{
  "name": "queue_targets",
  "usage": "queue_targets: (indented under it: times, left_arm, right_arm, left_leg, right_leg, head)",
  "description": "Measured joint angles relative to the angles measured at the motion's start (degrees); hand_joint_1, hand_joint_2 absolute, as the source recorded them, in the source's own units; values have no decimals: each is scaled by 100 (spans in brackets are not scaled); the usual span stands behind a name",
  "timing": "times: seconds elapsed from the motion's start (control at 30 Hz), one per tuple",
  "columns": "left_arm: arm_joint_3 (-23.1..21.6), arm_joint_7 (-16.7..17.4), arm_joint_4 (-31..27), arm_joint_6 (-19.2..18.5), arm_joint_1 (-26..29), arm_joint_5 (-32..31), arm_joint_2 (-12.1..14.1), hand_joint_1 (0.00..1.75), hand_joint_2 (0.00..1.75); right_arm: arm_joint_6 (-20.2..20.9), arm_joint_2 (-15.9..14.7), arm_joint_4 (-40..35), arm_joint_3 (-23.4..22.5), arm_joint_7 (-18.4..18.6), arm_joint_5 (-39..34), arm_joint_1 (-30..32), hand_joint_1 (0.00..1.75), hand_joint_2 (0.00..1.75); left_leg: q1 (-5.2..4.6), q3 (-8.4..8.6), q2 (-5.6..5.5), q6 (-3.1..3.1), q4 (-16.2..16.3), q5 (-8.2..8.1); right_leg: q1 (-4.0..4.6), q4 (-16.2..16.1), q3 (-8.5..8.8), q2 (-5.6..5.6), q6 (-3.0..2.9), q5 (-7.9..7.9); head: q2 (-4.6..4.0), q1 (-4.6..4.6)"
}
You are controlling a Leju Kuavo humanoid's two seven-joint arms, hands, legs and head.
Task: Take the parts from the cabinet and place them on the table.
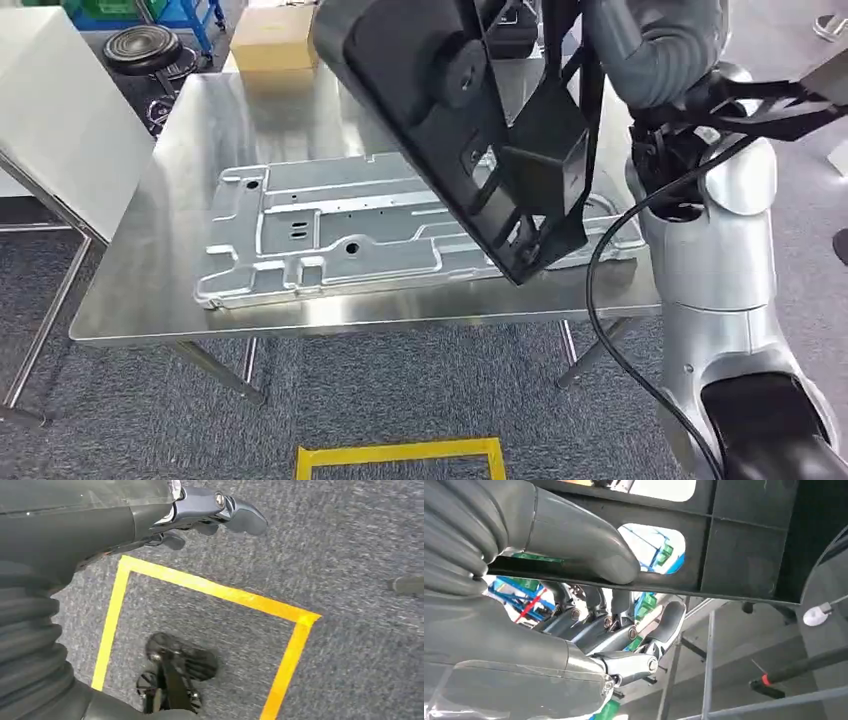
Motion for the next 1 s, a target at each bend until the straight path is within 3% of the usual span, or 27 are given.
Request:
queue_targets:
  times: [0.07,0.17,0.2,0.23,0.27,0.33,0.37,0.4,0.43,0.5,0.53,0.57,0.67,0.7,0.73,0.77,0.83,0.87,0.9,0.93,1.0]
  left_arm:
    - [2,-7,0,0,0,0,0,0,175]
    - [4,-18,0,2,-1,0,0,0,175]
    - [4,-18,2,2,-2,-2,0,0,175]
    - [4,-24,2,2,-5,-4,0,0,175]
    - [4,-24,2,2,-12,-4,0,0,175]
    - [4,-24,0,2,-29,-7,0,0,175]
    - [6,-24,2,4,-28,-7,0,0,175]
    - [7,-24,0,13,-17,-7,0,0,175]
    - [7,-24,2,20,-1,-7,0,0,175]
    - [7,-26,2,20,1,-7,0,0,175]
    - [7,-26,2,17,3,-7,-2,0,175]
    - [7,-28,2,15,-10,-7,-18,0,175]
    - [7,-48,2,-9,-8,-35,-13,0,175]
    - [7,-55,0,-18,-16,-63,-9,0,175]
    - [7,-59,2,-20,-15,-74,-11,0,175]
    - [7,-61,2,-22,-19,-83,-9,0,175]
    - [7,-59,2,-31,-22,-112,7,0,175]
    - [7,-57,2,-35,-17,-116,11,0,175]
    - [7,-50,2,-35,-3,-118,9,0,175]
    - [7,-44,2,-37,7,-118,9,0,175]
    - [7,-42,2,-37,3,-122,15,0,175]
  right_arm:
    - [0,2,48,0,-35,0,5,175,175]
    - [-13,2,96,0,-35,-4,32,175,175]
    - [-13,2,101,0,-35,-4,35,175,175]
    - [-13,2,107,0,-39,-4,37,175,175]
    - [-15,2,114,-4,-41,-7,33,175,175]
    - [-15,4,123,-7,-50,-11,96,175,175]
    - [-18,0,140,-9,-61,-11,147,175,175]
    - [-17,-2,158,-9,-76,-11,195,175,175]
    - [-17,-2,164,-9,-92,-11,230,175,175]
    - [-17,-2,162,-9,-109,-11,239,175,175]
    - [-17,-2,162,-11,-116,-11,239,175,175]
    - [-22,-2,164,-9,-120,-11,244,175,175]
    - [-37,-4,153,-11,-122,17,301,175,175]
    - [-48,-22,149,-15,-122,33,318,175,175]
    - [-70,-26,123,-17,-129,50,343,175,175]
    - [-92,-28,109,-20,-142,55,345,175,175]
    - [-111,-31,101,-17,-142,107,405,175,175]
    - [-122,-37,101,-17,-140,122,466,175,175]
    - [-127,-37,99,-17,-140,140,519,175,175]
    - [-129,-41,99,-17,-133,171,563,175,175]
    - [-133,-46,99,-28,-133,197,583,175,175]
  left_leg:
    - [-46,198,-3,71,-356,-12]
    - [-57,189,-3,179,-378,-105]
    - [-18,248,-1,226,-442,-97]
    - [-15,289,-2,253,-467,-110]
    - [-15,308,1,289,-469,-134]
    - [-17,335,0,316,-468,-181]
    - [-18,360,-3,317,-467,-207]
    - [-18,399,-9,313,-467,-239]
    - [-20,460,-16,307,-466,-279]
    - [-34,604,-25,290,-466,-373]
    - [-32,627,-31,276,-475,-422]
    - [-60,634,-31,232,-457,-455]
    - [-29,639,-18,146,-497,-491]
    - [-65,681,-9,99,-502,-527]
    - [-39,680,-4,83,-435,-568]
    - [-38,559,-2,49,-154,-686]
    - [-11,6,-1,-8,811,-1059]
    - [-5,-266,-1,-27,1230,-1165]
    - [0,-448,0,-44,1425,-1112]
    - [8,-464,1,-52,1289,-896]
    - [23,-135,4,-41,340,-200]
  right_leg:
    - [30,13,40,15,65,-70]
    - [19,-29,35,6,142,-93]
    - [18,-16,49,6,190,-140]
    - [3,136,19,4,216,-192]
    - [1,493,-186,3,232,-344]
    - [-14,1505,-809,3,266,-690]
    - [-17,1850,-1061,3,271,-739]
    - [-23,1920,-1194,3,269,-641]
    - [-28,1706,-1171,2,258,-387]
    - [-22,704,-814,2,199,315]
    - [5,188,-648,-3,140,599]
    - [62,120,-593,-10,101,506]
    - [80,45,-602,-1,37,440]
    - [18,-28,-540,10,13,440]
    - [6,-85,-443,3,4,432]
    - [-3,-111,-384,-13,-43,401]
    - [3,-111,-319,-12,-62,341]
    - [4,-108,-289,-11,-64,307]
    - [3,-100,-248,-4,-62,268]
    - [0,-90,-194,7,-52,221]
    - [-5,-51,-71,14,-25,106]
  head:
    - [0,7]
    - [2,11]
    - [2,0]
    - [2,30]
    - [2,46]
    - [2,37]
    - [2,57]
    - [2,59]
    - [2,55]
    - [2,57]
    - [0,61]
    - [0,26]
    - [2,57]
    - [2,46]
    - [2,57]
    - [2,24]
    - [2,20]
    - [2,33]
    - [2,20]
    - [2,24]
    - [2,24]
